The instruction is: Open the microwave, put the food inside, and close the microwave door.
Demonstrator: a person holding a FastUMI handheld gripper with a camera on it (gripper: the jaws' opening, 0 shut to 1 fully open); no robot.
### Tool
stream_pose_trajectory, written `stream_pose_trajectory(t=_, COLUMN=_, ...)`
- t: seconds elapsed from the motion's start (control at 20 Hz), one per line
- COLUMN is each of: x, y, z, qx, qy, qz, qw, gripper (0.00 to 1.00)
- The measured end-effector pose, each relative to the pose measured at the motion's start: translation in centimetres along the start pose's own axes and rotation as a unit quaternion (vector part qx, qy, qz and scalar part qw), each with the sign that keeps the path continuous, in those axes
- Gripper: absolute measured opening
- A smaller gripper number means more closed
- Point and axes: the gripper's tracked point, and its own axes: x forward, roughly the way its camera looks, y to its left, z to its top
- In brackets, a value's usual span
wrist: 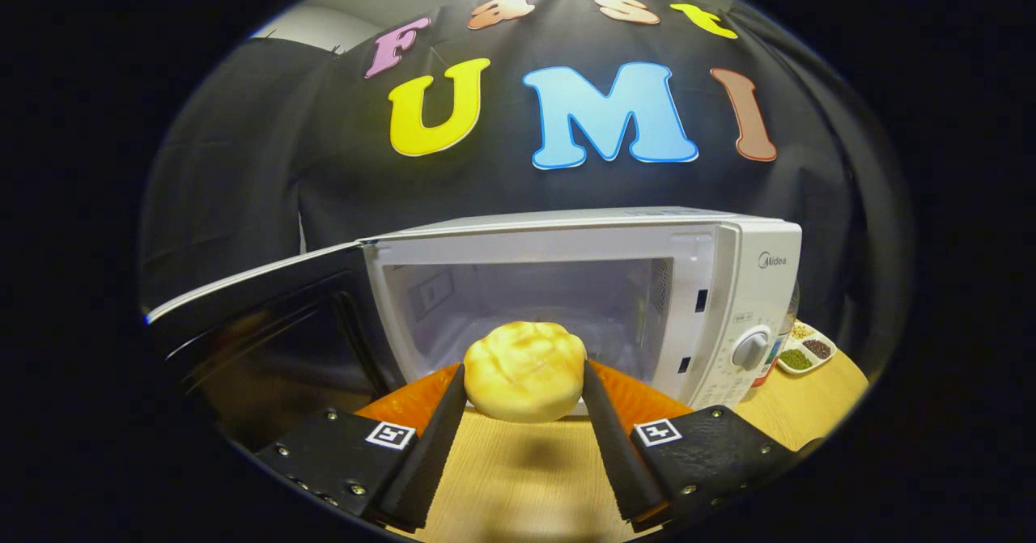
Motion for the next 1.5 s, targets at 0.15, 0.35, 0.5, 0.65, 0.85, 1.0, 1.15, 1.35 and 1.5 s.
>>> stream_pose_trajectory(t=0.15, x=3.2, y=0.4, z=-0.7, qx=0.0, qy=0.012, qz=-0.004, qw=1.0, gripper=0.83)
stream_pose_trajectory(t=0.35, x=7.7, y=-0.1, z=-1.2, qx=0.009, qy=0.018, qz=-0.022, qw=1.0, gripper=0.83)
stream_pose_trajectory(t=0.5, x=10.6, y=-0.4, z=-1.9, qx=0.021, qy=0.025, qz=-0.031, qw=0.999, gripper=0.83)
stream_pose_trajectory(t=0.65, x=12.6, y=-0.4, z=-3.1, qx=0.033, qy=0.035, qz=-0.038, qw=0.998, gripper=0.83)
stream_pose_trajectory(t=0.85, x=13.1, y=-0.8, z=-3.9, qx=0.024, qy=0.041, qz=-0.052, qw=0.997, gripper=0.91)
stream_pose_trajectory(t=1.0, x=12.7, y=-0.4, z=-3.4, qx=0.015, qy=0.035, qz=-0.047, qw=0.998, gripper=0.93)
stream_pose_trajectory(t=1.15, x=11.5, y=0.4, z=-2.3, qx=0.018, qy=0.028, qz=-0.031, qw=0.999, gripper=0.95)
stream_pose_trajectory(t=1.35, x=8.5, y=1.8, z=-1.4, qx=0.028, qy=0.026, qz=0.013, qw=0.999, gripper=0.95)
stream_pose_trajectory(t=1.5, x=5.3, y=2.7, z=-1.4, qx=0.05, qy=0.031, qz=0.05, qw=0.997, gripper=0.95)
